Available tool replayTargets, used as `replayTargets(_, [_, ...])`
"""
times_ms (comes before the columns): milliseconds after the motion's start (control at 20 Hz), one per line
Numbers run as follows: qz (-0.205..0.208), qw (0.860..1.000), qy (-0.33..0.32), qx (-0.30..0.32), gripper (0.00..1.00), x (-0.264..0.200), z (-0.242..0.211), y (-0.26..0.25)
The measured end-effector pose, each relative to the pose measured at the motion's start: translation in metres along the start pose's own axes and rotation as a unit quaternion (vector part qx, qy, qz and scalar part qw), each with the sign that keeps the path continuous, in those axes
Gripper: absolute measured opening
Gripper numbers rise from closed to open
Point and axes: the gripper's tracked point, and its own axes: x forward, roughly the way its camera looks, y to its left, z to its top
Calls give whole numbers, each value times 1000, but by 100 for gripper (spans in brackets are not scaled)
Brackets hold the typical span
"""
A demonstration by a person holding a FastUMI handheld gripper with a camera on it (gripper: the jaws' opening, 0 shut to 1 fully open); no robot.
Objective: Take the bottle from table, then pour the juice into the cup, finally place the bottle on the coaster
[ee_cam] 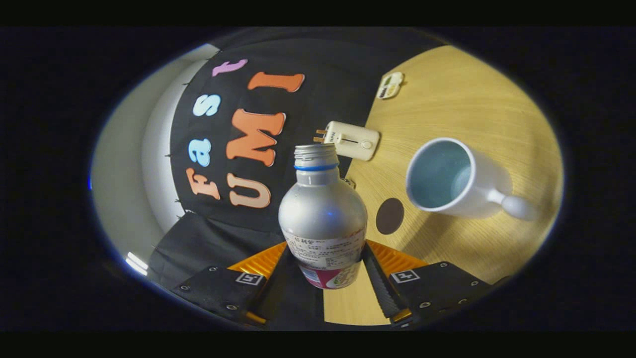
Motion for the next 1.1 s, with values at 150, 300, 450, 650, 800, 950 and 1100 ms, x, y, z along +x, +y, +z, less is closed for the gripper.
replayTargets(150, [9, 996, -6, -94, 78, 0, 8, 12])
replayTargets(300, [-3, 988, -23, -150, 78, 1, 18, 14])
replayTargets(450, [-6, 977, -25, -211, 78, 6, 24, 20])
replayTargets(650, [-24, 954, -55, -294, 78, 20, 45, 26])
replayTargets(800, [-26, 933, -60, -354, 78, 29, 47, 35])
replayTargets(950, [-29, 921, -65, -384, 78, 45, 49, 39])
replayTargets(1100, [-49, 900, -67, -428, 78, 63, 51, 29])
